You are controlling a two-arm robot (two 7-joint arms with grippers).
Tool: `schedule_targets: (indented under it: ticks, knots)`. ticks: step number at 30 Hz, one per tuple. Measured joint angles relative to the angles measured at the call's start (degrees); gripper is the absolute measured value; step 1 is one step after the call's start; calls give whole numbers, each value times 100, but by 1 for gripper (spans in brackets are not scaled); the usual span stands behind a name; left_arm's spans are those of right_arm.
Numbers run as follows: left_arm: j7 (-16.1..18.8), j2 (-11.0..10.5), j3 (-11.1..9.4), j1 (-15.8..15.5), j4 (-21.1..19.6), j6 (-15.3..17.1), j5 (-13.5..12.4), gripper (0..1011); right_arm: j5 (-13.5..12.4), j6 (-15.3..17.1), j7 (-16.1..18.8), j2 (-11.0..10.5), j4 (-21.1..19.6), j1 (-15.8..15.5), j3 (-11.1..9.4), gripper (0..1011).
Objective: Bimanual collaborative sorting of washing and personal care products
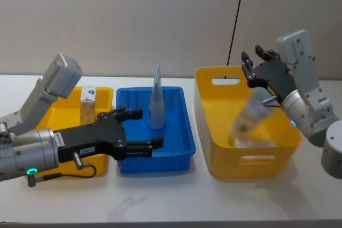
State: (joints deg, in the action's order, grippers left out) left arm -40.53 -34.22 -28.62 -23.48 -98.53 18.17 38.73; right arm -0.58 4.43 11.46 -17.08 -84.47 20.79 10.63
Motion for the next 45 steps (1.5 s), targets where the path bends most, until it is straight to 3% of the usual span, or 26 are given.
schedule_targets:
  ticks: [13, 22, 30, 45]
  knots:
    - [0, 0, 0, 0, 0, 0, 0, 1001, 38, 14, -38, -7, 45, -38, -25, 768]
    - [0, 0, 0, 0, 0, 0, 0, 1001, 48, 19, -47, -8, 55, -48, -32, 989]
    - [0, -1, 0, 0, 0, 0, 0, 1001, 26, 13, 28, -1, 36, -62, -37, 1002]
    - [0, 0, 0, 0, 0, 0, 0, 1001, -514, -159, 780, -121, -261, -217, -10, 1002]
